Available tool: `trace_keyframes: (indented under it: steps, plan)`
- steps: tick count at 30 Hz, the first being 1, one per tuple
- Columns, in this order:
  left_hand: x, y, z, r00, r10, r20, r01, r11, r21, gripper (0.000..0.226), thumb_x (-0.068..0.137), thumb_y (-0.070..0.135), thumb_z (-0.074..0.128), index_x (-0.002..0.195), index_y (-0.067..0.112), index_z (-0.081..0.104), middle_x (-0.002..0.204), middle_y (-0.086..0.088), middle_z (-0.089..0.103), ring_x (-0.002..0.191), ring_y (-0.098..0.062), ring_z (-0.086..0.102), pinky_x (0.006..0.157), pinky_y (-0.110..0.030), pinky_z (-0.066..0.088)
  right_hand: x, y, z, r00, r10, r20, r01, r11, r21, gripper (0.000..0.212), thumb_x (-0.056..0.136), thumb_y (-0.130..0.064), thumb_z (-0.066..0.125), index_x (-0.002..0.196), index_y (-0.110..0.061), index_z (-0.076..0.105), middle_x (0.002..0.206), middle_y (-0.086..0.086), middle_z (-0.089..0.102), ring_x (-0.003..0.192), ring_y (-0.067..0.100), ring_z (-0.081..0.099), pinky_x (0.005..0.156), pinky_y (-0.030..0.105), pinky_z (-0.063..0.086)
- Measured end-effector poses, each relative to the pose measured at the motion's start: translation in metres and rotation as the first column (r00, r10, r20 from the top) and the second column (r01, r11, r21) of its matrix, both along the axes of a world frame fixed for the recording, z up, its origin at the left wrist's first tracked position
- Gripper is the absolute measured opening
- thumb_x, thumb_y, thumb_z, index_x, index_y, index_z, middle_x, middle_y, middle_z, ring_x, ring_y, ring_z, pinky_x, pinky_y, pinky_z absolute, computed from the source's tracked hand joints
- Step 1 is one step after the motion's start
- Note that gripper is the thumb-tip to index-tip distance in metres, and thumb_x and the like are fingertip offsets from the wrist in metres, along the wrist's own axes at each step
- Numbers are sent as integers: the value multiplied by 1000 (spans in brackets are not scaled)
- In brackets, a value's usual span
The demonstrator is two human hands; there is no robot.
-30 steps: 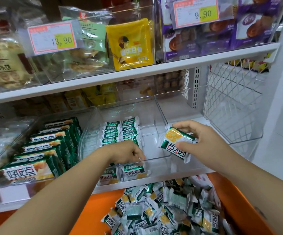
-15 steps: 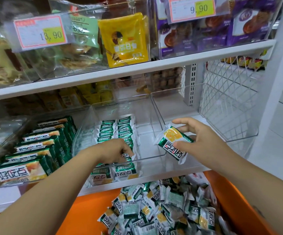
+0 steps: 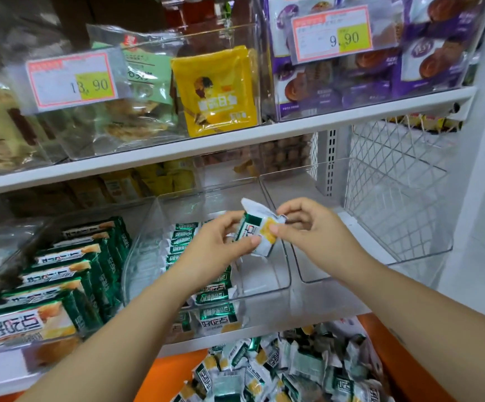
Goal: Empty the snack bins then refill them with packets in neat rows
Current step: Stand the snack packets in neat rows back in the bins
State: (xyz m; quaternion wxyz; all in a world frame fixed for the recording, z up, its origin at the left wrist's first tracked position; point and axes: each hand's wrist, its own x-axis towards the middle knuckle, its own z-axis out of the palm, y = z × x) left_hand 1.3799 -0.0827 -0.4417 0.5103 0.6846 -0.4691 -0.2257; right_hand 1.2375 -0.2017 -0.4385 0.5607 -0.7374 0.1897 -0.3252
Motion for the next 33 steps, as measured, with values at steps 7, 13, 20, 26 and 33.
trace_keyframes:
  steps: [7,13,20,26,33]
  plan:
    - [57,-36,-12,933,272,237,-292,955,53,36,87,23,69,121,15,60,105,6,69,91,-8,66,79,-20,51,26,-51,-10,966,22,-257,-101,948,-302,18,85,-17,70,103,-18,69,104,-7,63,92,6,58,73,1,39]
    - [93,-91,-19,826,207,524,-379,893,243,45,93,31,61,134,17,50,116,0,54,100,-16,52,67,-12,29,37,-74,-14,975,95,-202,-162,925,-345,8,80,-21,74,88,-19,75,105,-6,67,91,4,61,79,13,46]
    - [131,-126,-52,735,40,677,-355,873,334,28,83,26,73,99,21,50,94,2,58,83,-18,54,65,-28,40,45,-83,-23,981,126,-150,-173,917,-360,4,78,-25,75,82,-24,74,100,-7,66,85,4,63,81,20,50]
    - [139,-141,-66,568,-55,821,-397,855,333,18,92,26,63,108,24,69,118,1,57,104,-22,57,76,-26,39,48,-86,-28,983,150,-110,-177,935,-308,10,76,-23,76,84,-19,73,101,-7,66,80,5,65,82,25,53]
    - [130,-125,-48,568,-92,818,-383,850,361,17,95,25,55,103,33,67,111,-1,56,109,-26,57,84,-33,45,45,-83,-34,985,117,-125,-150,942,-300,6,81,-25,72,85,-28,70,108,-12,65,82,5,63,79,20,51]
